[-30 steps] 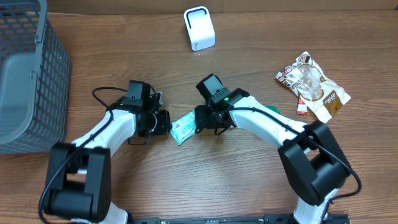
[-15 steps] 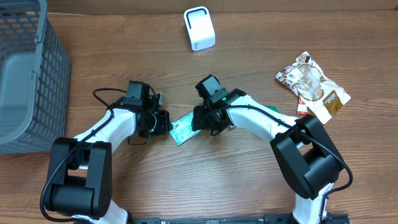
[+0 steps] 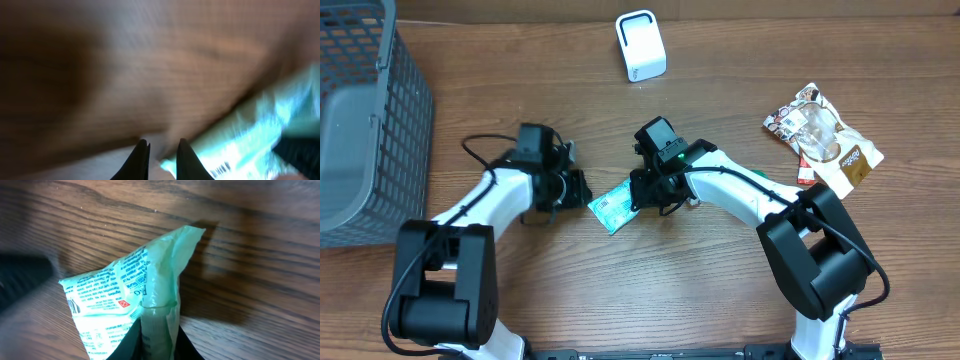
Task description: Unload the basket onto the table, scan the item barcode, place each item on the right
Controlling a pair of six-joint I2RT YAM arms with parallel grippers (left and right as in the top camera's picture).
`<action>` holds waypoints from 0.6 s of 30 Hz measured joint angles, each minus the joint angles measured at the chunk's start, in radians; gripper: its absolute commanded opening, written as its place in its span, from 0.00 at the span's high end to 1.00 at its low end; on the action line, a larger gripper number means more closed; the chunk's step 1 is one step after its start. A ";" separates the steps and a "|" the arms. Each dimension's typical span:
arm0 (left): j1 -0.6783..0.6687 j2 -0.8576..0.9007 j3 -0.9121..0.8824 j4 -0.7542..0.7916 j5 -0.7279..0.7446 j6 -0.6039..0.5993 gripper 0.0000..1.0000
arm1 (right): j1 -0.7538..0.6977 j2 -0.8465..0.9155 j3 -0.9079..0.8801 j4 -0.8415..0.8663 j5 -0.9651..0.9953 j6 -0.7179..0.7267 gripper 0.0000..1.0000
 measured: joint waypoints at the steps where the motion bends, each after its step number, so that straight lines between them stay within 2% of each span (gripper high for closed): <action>1: 0.019 0.000 0.021 -0.002 -0.006 0.000 0.87 | 0.000 -0.008 0.000 -0.005 0.018 -0.009 0.96; 8: 0.172 0.000 0.140 -0.023 -0.029 0.000 0.84 | 0.000 -0.104 0.002 -0.001 0.105 -0.039 0.96; 11: 0.235 0.000 0.144 -0.027 -0.059 0.000 0.78 | 0.000 -0.113 0.004 0.020 0.118 -0.053 0.96; 13: 0.270 0.000 0.144 -0.032 -0.097 0.006 0.63 | 0.000 -0.113 0.004 0.035 0.122 -0.078 0.96; 14: 0.281 0.000 0.144 -0.034 -0.116 0.016 0.49 | 0.000 -0.113 0.004 0.044 0.122 -0.092 0.96; 15: 0.288 0.000 0.144 -0.039 -0.132 0.022 0.32 | 0.000 -0.113 0.004 0.058 0.124 -0.106 0.96; 16: 0.291 0.000 0.144 -0.043 -0.147 0.025 0.00 | 0.000 -0.113 0.004 0.075 0.124 -0.118 0.96; 18: 0.295 0.000 0.144 -0.047 -0.169 0.025 0.00 | 0.000 -0.113 0.004 0.108 0.128 -0.137 0.96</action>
